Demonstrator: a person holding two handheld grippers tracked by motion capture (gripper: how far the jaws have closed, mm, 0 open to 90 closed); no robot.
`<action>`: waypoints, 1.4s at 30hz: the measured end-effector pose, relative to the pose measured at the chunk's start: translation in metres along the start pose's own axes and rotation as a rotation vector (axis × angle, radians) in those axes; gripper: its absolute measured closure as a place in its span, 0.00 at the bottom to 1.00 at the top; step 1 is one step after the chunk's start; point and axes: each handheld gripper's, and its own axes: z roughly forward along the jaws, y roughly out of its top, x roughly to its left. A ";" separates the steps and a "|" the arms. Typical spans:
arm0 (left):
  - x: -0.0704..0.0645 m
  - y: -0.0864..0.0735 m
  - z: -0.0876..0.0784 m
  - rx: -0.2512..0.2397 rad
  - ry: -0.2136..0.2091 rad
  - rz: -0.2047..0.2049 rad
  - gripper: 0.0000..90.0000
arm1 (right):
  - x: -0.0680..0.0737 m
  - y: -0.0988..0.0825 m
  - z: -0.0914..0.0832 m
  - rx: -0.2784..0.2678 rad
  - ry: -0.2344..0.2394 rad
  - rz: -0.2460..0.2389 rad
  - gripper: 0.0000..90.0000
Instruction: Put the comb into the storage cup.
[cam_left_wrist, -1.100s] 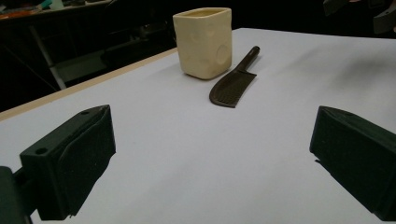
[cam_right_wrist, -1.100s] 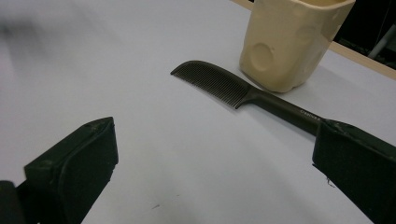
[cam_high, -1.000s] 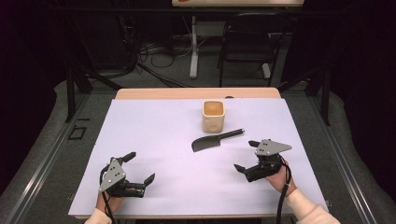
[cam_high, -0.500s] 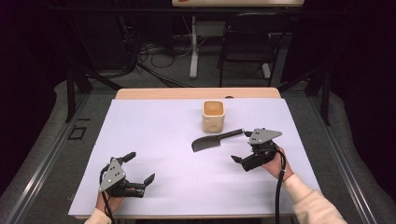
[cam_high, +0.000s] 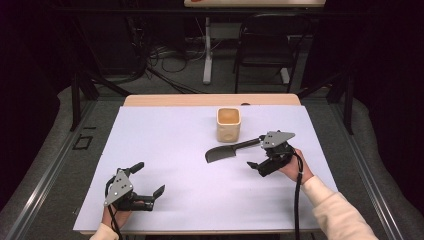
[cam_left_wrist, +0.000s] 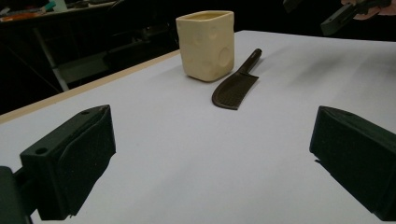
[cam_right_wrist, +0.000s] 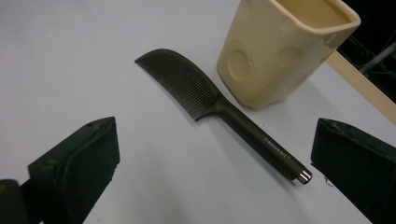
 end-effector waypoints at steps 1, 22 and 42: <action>0.000 0.000 0.000 0.001 -0.002 -0.002 0.00 | -0.002 0.000 0.003 0.018 -0.002 -0.008 0.04; 0.000 0.000 0.000 -0.005 -0.004 0.001 0.00 | -0.037 0.013 0.031 0.177 0.101 -0.101 0.01; 0.001 -0.001 0.000 0.002 -0.004 -0.001 0.00 | -0.056 0.021 0.057 0.356 0.114 -0.220 0.03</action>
